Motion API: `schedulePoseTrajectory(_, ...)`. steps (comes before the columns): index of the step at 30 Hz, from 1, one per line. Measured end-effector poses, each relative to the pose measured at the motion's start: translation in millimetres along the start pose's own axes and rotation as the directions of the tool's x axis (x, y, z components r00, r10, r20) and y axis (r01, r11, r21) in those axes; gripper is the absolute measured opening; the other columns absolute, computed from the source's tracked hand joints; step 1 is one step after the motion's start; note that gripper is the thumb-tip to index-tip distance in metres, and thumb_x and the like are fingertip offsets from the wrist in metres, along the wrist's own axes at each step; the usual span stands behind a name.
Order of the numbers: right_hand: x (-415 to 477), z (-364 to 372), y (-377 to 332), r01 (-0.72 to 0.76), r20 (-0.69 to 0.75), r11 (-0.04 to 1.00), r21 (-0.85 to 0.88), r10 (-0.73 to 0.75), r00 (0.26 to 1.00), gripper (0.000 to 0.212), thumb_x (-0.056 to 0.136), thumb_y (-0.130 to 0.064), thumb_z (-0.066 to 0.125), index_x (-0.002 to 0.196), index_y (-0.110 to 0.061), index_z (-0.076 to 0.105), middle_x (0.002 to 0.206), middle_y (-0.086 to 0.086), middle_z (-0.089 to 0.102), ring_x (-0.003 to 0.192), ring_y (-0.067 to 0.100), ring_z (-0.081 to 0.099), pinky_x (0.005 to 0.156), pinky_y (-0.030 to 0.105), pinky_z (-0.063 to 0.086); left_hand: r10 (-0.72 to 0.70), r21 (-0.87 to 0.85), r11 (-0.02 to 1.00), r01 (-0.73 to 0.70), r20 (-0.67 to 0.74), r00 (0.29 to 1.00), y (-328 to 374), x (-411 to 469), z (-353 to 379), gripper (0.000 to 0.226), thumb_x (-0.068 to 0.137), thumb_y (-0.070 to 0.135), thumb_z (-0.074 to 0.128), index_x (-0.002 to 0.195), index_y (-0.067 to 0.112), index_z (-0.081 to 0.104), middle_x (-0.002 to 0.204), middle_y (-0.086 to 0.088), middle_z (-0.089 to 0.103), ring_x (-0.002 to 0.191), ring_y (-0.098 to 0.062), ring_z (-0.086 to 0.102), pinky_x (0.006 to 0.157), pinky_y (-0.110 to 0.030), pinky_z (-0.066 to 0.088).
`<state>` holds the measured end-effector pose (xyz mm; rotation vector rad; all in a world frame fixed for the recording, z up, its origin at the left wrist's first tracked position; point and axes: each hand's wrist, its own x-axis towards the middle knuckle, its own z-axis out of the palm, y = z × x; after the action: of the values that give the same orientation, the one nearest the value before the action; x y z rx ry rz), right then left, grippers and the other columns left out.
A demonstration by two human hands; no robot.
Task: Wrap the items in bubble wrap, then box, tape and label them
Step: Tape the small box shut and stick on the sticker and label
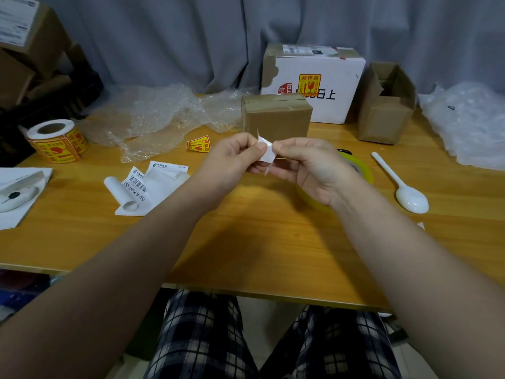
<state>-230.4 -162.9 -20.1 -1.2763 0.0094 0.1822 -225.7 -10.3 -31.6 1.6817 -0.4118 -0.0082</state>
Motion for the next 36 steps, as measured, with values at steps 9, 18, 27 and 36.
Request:
schedulePoseTrajectory(9, -2, 6, 2, 0.125, -0.031, 0.947, -0.296, -0.141, 0.99, 0.014, 0.084, -0.018, 0.071, 0.085, -0.003, 0.071, 0.069, 0.009, 0.068, 0.064, 0.019, 0.066, 0.062, 0.028, 0.056, 0.034, 0.247, 0.968, -0.034, 0.003, 0.999, 3, 1, 6, 0.019, 0.094, 0.009, 0.054, 0.085, -0.009, 0.055, 0.074, -0.005, 0.061, 0.067, -0.009, 0.059, 0.072, -0.028, 0.05)
schedulePoseTrajectory(18, -1, 9, 8, 0.179, -0.11, 0.932, -0.316, -0.223, 0.969, 0.021, 0.088, -0.018, 0.067, 0.069, -0.009, 0.066, 0.063, 0.002, 0.063, 0.054, 0.007, 0.057, 0.053, 0.021, 0.049, -0.027, 0.113, 0.993, 0.03, -0.029, 0.999, 3, 0, 7, 0.018, 0.093, 0.005, 0.052, 0.083, -0.007, 0.06, 0.075, -0.007, 0.061, 0.061, -0.004, 0.059, 0.064, -0.017, 0.05)
schedulePoseTrajectory(27, -1, 5, 9, 0.234, 0.023, 0.917, -0.322, -0.239, 0.971, 0.009, 0.087, -0.015, 0.068, 0.083, -0.007, 0.069, 0.072, 0.004, 0.066, 0.065, 0.012, 0.064, 0.059, 0.023, 0.055, 0.008, 0.197, 0.98, -0.004, -0.019, 1.0, 2, 4, -3, 0.019, 0.093, 0.008, 0.055, 0.086, -0.009, 0.059, 0.072, -0.005, 0.06, 0.06, -0.005, 0.059, 0.066, -0.021, 0.051)
schedulePoseTrajectory(36, 0, -4, 4, 0.229, 0.055, 0.936, -0.269, -0.223, 0.973, 0.003, 0.08, -0.003, 0.07, 0.08, -0.006, 0.068, 0.069, 0.003, 0.068, 0.066, 0.012, 0.064, 0.059, 0.019, 0.052, -0.001, 0.14, 0.99, -0.02, 0.15, 0.989, 0, 4, -5, 0.02, 0.098, 0.008, 0.045, 0.081, 0.009, 0.057, 0.081, -0.003, 0.065, 0.071, -0.003, 0.063, 0.072, -0.017, 0.053)
